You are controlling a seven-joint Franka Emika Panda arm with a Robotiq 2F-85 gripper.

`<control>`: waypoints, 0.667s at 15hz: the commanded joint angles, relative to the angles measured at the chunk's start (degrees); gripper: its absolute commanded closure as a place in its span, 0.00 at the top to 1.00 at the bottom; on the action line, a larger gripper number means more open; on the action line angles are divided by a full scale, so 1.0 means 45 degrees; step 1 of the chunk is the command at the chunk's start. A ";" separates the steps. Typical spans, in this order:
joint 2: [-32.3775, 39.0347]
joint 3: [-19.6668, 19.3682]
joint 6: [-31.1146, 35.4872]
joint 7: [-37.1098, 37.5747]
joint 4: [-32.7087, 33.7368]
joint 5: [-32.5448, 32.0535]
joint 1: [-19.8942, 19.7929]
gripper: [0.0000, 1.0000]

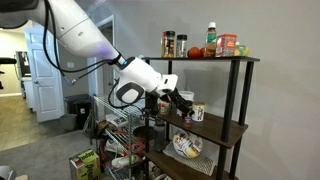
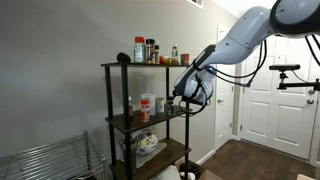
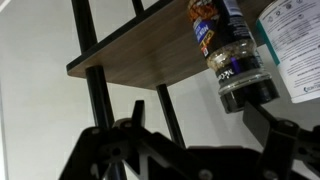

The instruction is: Move the spice jar from the top shelf to the second one

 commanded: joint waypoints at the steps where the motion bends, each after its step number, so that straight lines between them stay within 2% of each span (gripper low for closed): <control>1: -0.0431 0.0043 -0.0116 -0.0196 -0.0451 -0.0164 -0.0013 1.00; 4: -0.0851 -0.0032 -0.0490 -0.0525 -0.0865 -0.0242 0.0058 1.00; 7: -0.1427 -0.0703 -0.0534 -0.1579 -0.1881 0.0095 0.0546 1.00; 10: -0.1744 -0.1600 0.0402 -0.2745 -0.3080 0.0720 0.1260 1.00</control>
